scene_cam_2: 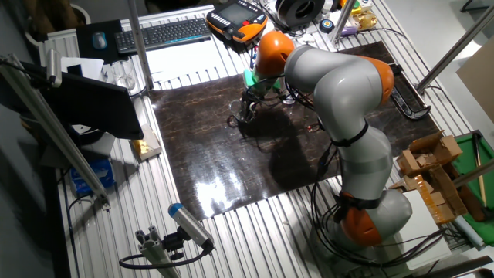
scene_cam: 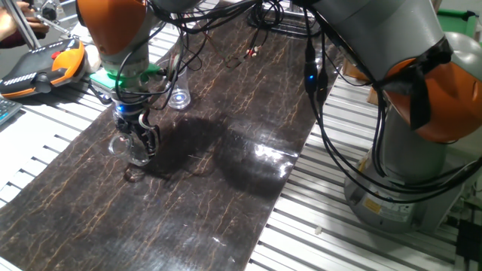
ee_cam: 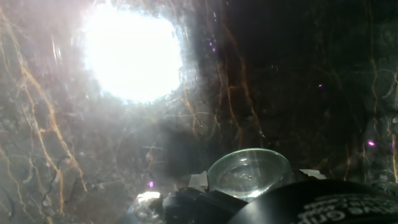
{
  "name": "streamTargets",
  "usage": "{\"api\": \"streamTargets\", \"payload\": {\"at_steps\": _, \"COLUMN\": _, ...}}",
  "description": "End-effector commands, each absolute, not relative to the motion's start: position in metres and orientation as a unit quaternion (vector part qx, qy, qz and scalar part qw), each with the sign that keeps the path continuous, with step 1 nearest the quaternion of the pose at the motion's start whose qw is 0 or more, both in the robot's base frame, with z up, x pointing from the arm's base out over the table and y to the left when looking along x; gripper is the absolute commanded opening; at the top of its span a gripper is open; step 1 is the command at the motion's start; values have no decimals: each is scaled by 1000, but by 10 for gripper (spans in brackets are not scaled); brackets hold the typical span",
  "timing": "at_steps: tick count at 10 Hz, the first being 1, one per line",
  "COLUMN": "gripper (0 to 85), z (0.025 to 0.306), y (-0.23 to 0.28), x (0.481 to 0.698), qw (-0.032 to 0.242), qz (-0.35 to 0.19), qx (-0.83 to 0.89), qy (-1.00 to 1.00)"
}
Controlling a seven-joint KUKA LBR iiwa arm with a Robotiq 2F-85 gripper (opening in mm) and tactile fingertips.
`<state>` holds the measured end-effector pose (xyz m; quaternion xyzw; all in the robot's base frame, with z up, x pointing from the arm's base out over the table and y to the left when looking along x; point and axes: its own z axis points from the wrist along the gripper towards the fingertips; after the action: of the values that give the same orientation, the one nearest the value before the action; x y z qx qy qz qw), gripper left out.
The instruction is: Pour the water from one cup into another empty cup
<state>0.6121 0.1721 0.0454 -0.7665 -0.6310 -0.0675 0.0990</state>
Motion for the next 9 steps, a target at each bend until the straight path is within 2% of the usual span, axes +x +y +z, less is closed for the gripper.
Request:
{"api": "streamTargets", "payload": {"at_steps": 1, "gripper": 40, "z": 45, "y": 172, "x": 612, "qw": 98, "qz": -69, "qx": -767, "qy": -630}}
{"api": "streamTargets", "payload": {"at_steps": 7, "gripper": 370, "z": 44, "y": 172, "x": 612, "qw": 94, "qz": -70, "qx": -769, "qy": -629}}
{"api": "streamTargets", "payload": {"at_steps": 9, "gripper": 420, "z": 44, "y": 172, "x": 613, "qw": 92, "qz": -71, "qx": -769, "qy": -628}}
